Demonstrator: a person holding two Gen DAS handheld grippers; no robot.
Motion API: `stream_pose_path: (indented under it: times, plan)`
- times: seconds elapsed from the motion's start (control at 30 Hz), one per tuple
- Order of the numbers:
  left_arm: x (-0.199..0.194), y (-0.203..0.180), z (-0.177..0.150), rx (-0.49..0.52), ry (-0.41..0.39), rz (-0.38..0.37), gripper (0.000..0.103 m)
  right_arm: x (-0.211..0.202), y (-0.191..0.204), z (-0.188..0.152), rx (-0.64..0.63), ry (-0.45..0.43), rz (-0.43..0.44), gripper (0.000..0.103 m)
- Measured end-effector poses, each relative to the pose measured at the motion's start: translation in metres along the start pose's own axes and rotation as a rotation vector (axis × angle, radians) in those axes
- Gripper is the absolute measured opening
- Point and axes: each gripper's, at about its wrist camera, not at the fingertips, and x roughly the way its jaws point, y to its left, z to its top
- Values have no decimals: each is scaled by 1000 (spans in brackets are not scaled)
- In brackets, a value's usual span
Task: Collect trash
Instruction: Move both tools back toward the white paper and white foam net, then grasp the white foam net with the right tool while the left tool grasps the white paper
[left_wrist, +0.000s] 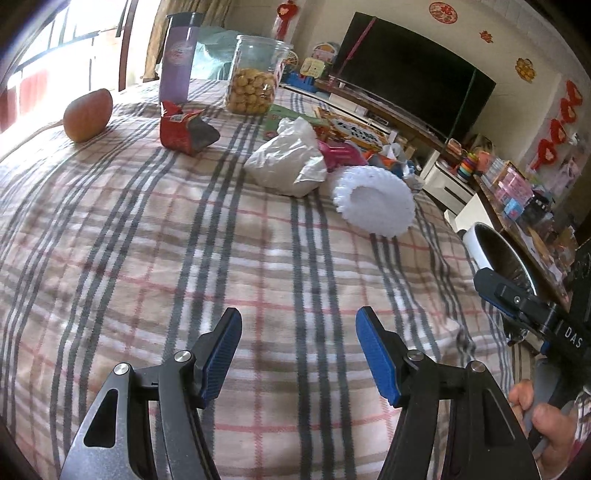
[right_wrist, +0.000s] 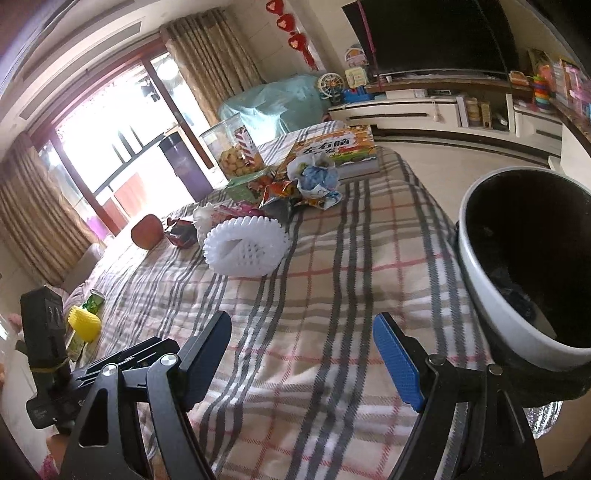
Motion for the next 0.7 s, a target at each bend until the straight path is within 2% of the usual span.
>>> stream_pose_path:
  times: [0.3,0.5,0.7]
  plan:
    - [13,14,15,6,7,17,66,19,8,8,-18,18,-2,81]
    - [32,20,42,45,-3,28,67,36,14,23,-28,9,16,81]
    - [57,25,74,105,8,-3,71,63,16,37,-16,38,40,80]
